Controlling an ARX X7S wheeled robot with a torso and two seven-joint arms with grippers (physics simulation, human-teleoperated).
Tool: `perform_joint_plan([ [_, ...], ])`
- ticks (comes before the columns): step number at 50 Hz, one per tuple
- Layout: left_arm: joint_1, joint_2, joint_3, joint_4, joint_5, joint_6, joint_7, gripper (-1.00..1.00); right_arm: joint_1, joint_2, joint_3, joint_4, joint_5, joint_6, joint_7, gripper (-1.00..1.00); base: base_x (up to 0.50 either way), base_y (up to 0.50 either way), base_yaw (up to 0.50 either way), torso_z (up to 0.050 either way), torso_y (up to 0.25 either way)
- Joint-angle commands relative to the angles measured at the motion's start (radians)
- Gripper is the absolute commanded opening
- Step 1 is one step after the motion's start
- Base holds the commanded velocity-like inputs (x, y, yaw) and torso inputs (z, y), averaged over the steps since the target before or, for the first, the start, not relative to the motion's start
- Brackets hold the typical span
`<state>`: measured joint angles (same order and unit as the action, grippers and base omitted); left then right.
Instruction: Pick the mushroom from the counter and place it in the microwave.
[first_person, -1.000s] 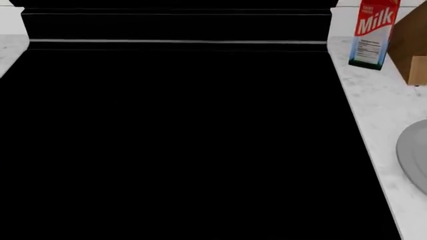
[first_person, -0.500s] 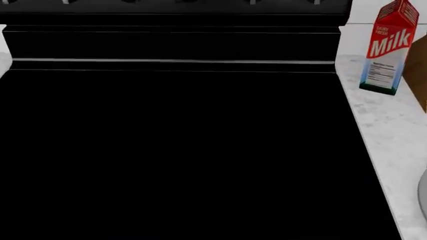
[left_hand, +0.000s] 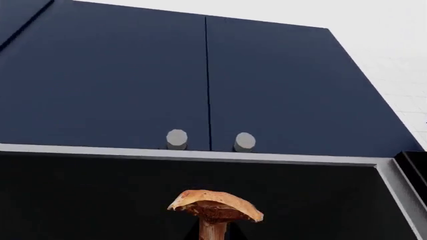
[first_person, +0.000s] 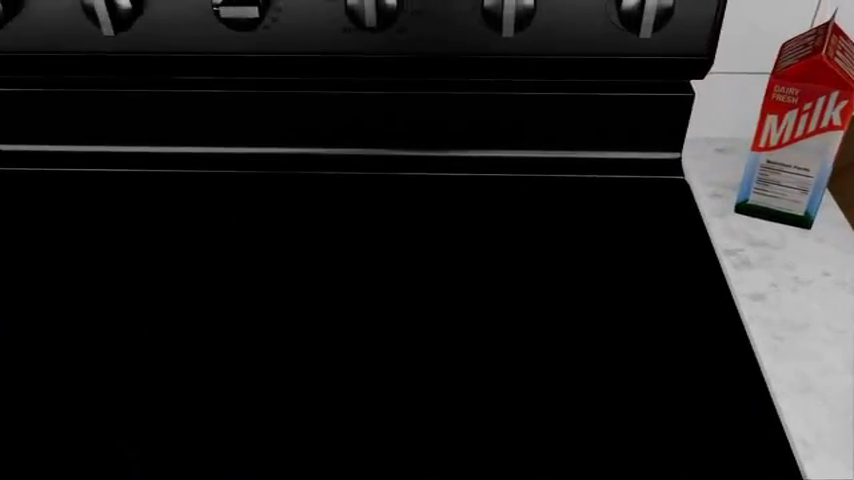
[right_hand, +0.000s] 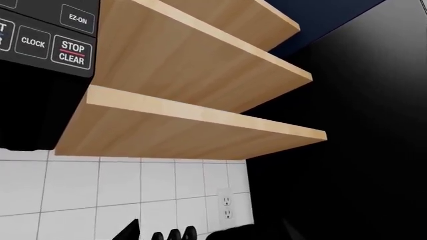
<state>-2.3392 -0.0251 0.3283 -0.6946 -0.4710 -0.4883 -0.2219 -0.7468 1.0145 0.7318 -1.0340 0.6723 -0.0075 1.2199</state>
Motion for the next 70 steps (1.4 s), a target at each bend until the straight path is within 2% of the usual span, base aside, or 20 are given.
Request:
perform_joint_plan([
  [1,-0.017,0.025,-0.034,-0.015,0.011,-0.005,0.006,-1.0,0.001,-0.012,0.036,-0.007,-0.002,0.009,-0.029,1.0,0.0,0.0,0.0,0.0,0.0],
  [18,-0.017,0.025,-0.064,-0.007,0.026,-0.066,0.023,-1.0,0.0,0.02,0.042,-0.008,0.016,0.018,-0.011,1.0,0.0,0.0,0.0,0.0,0.0],
  [39,-0.017,0.025,-0.083,-0.038,0.028,-0.292,0.049,-1.0,-0.032,0.007,0.071,-0.012,0.016,-0.003,-0.019,1.0,0.0,0.0,0.0,0.0,0.0],
  [70,-0.017,0.025,-0.079,-0.136,0.015,-0.398,0.059,-1.0,-0.031,0.01,0.061,-0.012,0.01,-0.002,-0.012,1.0,0.0,0.0,0.0,0.0,0.0],
])
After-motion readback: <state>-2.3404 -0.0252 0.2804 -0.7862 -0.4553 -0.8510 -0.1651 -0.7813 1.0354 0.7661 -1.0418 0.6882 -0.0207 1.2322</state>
